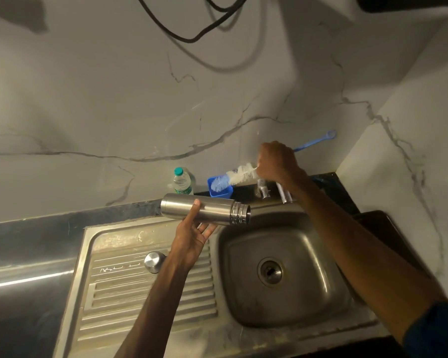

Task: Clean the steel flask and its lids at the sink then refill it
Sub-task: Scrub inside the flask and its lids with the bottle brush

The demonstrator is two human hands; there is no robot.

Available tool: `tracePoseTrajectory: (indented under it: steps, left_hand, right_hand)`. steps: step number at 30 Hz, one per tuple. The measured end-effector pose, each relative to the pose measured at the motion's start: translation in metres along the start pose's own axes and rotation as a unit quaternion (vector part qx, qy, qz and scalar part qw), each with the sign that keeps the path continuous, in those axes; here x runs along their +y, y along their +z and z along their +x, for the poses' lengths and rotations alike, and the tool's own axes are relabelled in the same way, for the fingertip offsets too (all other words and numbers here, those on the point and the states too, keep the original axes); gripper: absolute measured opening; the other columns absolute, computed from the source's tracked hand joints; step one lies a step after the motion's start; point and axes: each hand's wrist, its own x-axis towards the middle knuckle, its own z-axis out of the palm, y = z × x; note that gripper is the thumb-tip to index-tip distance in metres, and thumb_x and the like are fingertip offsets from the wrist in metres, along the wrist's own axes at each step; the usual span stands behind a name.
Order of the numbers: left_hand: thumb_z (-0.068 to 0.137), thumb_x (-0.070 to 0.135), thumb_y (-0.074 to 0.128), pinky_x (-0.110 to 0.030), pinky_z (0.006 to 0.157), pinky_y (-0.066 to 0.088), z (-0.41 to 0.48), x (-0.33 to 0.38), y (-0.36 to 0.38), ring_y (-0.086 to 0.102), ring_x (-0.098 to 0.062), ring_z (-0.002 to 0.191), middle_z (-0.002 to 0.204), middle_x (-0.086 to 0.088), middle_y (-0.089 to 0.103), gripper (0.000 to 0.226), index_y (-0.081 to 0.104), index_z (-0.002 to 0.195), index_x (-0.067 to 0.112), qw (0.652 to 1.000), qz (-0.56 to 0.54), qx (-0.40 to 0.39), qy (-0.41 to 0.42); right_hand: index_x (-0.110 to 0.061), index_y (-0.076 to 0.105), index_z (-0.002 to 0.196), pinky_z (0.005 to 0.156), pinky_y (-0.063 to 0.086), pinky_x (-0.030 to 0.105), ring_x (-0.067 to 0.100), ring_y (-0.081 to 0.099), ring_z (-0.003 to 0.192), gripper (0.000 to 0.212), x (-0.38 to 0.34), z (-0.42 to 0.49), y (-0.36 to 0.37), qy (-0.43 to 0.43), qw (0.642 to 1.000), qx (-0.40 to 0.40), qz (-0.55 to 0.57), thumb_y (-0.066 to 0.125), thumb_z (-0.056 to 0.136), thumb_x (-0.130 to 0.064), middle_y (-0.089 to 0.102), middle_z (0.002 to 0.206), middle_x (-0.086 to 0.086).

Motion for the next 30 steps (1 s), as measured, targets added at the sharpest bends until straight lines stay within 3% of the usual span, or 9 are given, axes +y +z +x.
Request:
tracePoseTrajectory:
  steps: [5,9,13,18,21,30]
  left_hand:
    - [0.087,0.025,0.079,-0.048,0.094,0.060,-0.006,-0.001,-0.003,0.070,-0.038,0.116,0.132,-0.022,0.067,0.065,0.048,0.142,0.012,1.000,0.015,-0.004,0.007]
    - [0.088,0.028,0.080,-0.053,0.100,0.056,-0.011,-0.002,-0.008,0.070,-0.037,0.117,0.132,-0.021,0.067,0.063,0.049,0.141,0.013,1.000,0.022,0.009,0.018]
    - [0.088,0.029,0.081,-0.054,0.105,0.053,-0.014,0.001,-0.006,0.069,-0.034,0.118,0.132,-0.019,0.068,0.053,0.055,0.133,0.015,0.999,0.030,0.019,0.027]
    - [0.086,0.027,0.083,-0.054,0.101,0.056,-0.022,0.000,0.007,0.070,-0.032,0.117,0.130,-0.017,0.069,0.057,0.052,0.133,0.017,0.998,0.033,0.043,0.043]
    - [0.085,0.028,0.085,-0.055,0.100,0.056,-0.028,0.000,0.013,0.070,-0.033,0.117,0.130,-0.018,0.069,0.072,0.046,0.144,0.014,0.997,0.030,0.043,0.047]
    - [0.089,0.034,0.079,-0.052,0.103,0.055,-0.041,-0.013,0.021,0.073,-0.035,0.110,0.127,-0.020,0.070,0.067,0.045,0.143,0.013,0.997,0.071,-0.027,0.021]
  right_hand:
    - [-0.010,0.068,0.077,0.071,0.058,0.032,0.014,0.064,0.061,0.014,0.034,-0.067,-0.033,0.045,0.994,0.046,0.086,0.072,0.090,-0.016,0.064,0.066,-0.001]
    - [-0.020,0.073,0.074,0.064,0.046,0.021,0.005,0.059,0.056,0.015,0.057,-0.129,-0.045,0.044,0.988,0.073,0.131,0.075,0.088,-0.016,0.064,0.063,-0.009]
    - [-0.016,0.081,0.084,0.055,0.035,0.012,0.005,0.057,0.058,0.006,0.075,-0.181,-0.051,0.070,0.980,0.118,0.148,0.076,0.087,-0.018,0.077,0.077,-0.002]
    - [-0.016,0.082,0.091,0.064,0.049,0.022,0.010,0.068,0.068,0.010,0.097,-0.227,-0.047,0.082,0.977,0.108,0.166,0.077,0.088,-0.025,0.078,0.081,-0.003]
    - [-0.017,0.082,0.090,0.059,0.045,0.016,0.006,0.066,0.065,0.010,0.109,-0.244,-0.040,0.087,0.975,0.114,0.172,0.079,0.088,-0.026,0.077,0.079,-0.005]
    - [-0.015,0.082,0.090,0.066,0.057,0.022,0.009,0.070,0.070,0.011,0.098,-0.265,-0.022,0.063,0.970,0.122,0.199,0.074,0.091,-0.022,0.077,0.081,-0.004]
